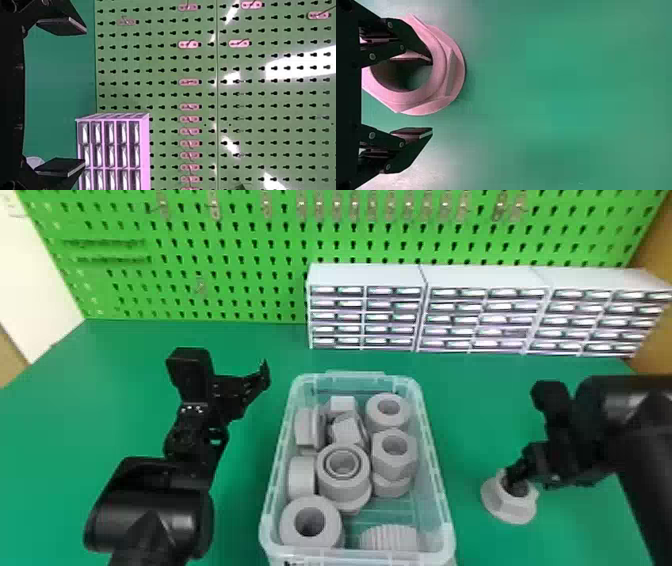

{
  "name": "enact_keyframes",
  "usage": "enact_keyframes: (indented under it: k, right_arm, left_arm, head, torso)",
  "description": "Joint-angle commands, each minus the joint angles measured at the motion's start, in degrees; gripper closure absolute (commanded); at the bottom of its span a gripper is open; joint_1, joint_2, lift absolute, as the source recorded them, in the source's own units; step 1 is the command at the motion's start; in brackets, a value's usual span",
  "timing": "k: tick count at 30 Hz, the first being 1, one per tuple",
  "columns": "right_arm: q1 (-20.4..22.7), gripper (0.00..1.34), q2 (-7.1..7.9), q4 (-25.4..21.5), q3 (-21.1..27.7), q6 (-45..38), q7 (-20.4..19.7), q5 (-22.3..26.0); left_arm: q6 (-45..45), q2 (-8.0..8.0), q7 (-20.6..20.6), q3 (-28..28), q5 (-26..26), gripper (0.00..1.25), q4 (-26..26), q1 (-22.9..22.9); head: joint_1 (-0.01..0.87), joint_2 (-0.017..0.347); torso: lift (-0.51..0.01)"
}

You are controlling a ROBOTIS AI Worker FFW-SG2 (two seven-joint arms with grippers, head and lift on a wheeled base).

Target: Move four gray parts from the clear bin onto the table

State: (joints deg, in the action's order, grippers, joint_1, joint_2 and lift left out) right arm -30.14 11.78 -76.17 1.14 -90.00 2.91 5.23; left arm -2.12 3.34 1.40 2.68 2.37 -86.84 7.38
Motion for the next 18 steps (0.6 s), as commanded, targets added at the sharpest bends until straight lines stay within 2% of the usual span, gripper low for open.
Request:
enact_keyframes:
  k: [1, 12, 18]
  right_arm:
    - [-0.80, 0.62, 0.00, -3.37, -0.52, -0.08, 0.08, 0.04]
    - [-1.94, 0.62, 0.00, -12.16, -1.49, -0.08, 0.08, 2.15]
    - [-2.82, 0.62, 0.00, -15.15, -2.46, -0.08, -0.01, 5.93]
  left_arm:
    - [0.01, 0.00, 0.00, 0.05, 0.00, 0.12, 0.00, -0.09]
    - [0.01, 0.00, 0.00, -0.13, 0.00, 0.12, 0.00, -0.18]
    - [0.01, 0.00, 0.00, -0.30, 0.00, 0.12, 0.00, -0.27]
  head:
    - [0.693, 0.072]
    - [0.693, 0.072]
    - [0.693, 0.072]
  torso:
    - [-0.052]
    - [-0.052]
    - [-0.052]
